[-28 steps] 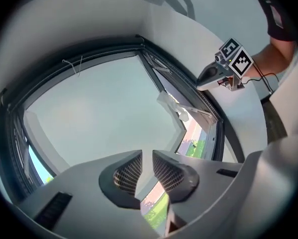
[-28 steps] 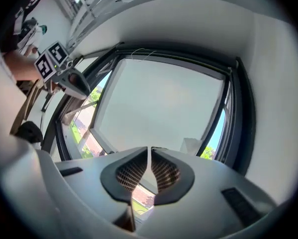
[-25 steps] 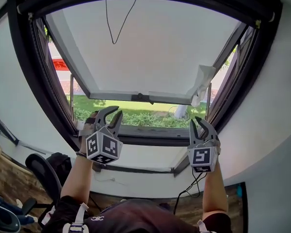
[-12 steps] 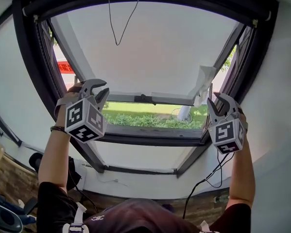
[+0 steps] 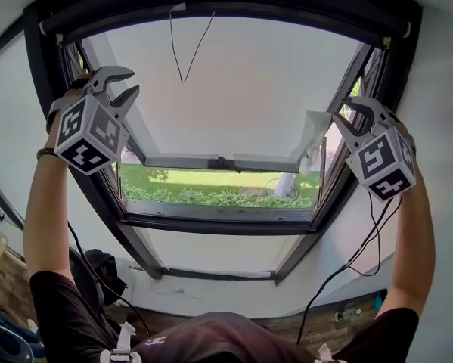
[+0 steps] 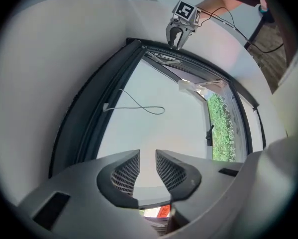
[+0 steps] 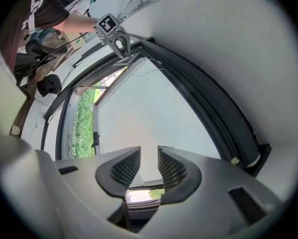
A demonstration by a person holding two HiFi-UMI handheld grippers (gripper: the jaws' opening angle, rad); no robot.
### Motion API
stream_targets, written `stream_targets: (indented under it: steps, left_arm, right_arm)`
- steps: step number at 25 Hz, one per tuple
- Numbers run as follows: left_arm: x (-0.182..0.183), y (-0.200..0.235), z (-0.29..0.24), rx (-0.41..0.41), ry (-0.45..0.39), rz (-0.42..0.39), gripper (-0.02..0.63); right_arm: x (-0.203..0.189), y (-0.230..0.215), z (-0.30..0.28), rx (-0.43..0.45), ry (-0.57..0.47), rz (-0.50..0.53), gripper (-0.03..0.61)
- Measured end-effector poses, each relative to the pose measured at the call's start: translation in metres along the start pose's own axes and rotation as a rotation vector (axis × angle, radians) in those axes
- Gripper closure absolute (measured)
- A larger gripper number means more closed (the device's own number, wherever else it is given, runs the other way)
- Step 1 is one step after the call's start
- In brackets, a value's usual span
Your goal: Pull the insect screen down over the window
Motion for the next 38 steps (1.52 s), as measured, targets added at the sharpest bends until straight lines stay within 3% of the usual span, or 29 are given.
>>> stream_targets:
  steps: [4,9,15,25,38]
  left_arm:
    - [0.012,0.039,0.005,0.014,-0.011,-0.021,0.499]
    - [0.022,0.074,0.0,0.074,0.01,-0.115,0.494]
    - [0.017,0.098,-0.013,0.107,0.041,-0.124,0.485]
    - [0.001,0.115,-0.034,0.09,0.116,-0.114,0.486]
    - [-0.002,0.119,-0.048,0.009,0.164,-0.121,0.488]
  right_arm:
    - [0.017,-0.036,0.001,0.006,-0.019,0.031,0.457]
    - [0.031,-0.071,-0.002,-0.006,-0.003,0.062,0.457]
    - [0.042,-0.1,-0.011,-0.059,0.025,0.125,0.446]
    - [0.049,-0.123,-0.027,-0.089,0.074,0.136,0.446]
    - [0.04,-0.135,-0.056,-0.08,0.172,0.167,0.446]
Point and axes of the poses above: the fingertips, and each gripper's own axes: z backward along the fingers, y to its left, x out of its top, the point moved 6 cm from there along z, backward along the fingers, and after that the axes turned 5 degrees about z, right-handed, at the moved point
